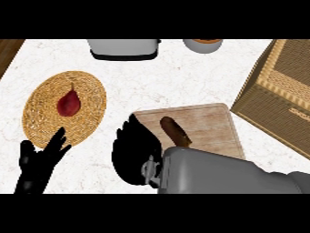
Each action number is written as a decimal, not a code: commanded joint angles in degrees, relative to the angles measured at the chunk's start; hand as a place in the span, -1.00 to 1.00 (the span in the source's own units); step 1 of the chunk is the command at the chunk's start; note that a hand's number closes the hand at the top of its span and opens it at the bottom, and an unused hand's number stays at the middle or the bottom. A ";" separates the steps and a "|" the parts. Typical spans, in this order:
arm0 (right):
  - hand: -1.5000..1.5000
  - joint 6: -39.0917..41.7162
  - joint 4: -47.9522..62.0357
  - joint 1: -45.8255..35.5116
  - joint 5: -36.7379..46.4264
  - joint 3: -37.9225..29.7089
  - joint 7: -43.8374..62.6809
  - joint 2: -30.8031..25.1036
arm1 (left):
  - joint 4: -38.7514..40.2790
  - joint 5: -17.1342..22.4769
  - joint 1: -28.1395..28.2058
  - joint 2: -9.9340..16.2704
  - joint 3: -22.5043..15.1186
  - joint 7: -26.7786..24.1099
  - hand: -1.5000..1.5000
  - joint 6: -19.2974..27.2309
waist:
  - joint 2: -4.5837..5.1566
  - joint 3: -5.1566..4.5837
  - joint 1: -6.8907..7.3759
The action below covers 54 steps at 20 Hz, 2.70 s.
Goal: Pick the sweet potato from the cutting board and place it in the basket
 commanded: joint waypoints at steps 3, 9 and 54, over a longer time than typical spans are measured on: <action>-1.00 -9.68 2.70 4.18 7.50 4.35 -9.93 -6.00 | 3.63 -1.75 -0.35 -3.04 -0.97 -0.22 0.00 1.23 | 0.43 -0.65 -0.18; -1.00 -14.05 7.96 4.64 12.74 3.85 -16.19 -5.69 | 2.65 -1.22 0.98 -1.00 1.14 0.89 0.00 -1.04 | 0.26 -0.64 -0.12; 1.00 -31.53 34.50 11.56 46.81 -1.37 -36.48 5.75 | -2.10 -5.94 1.01 -6.08 3.52 4.80 0.00 -3.45 | 0.17 -0.64 -0.16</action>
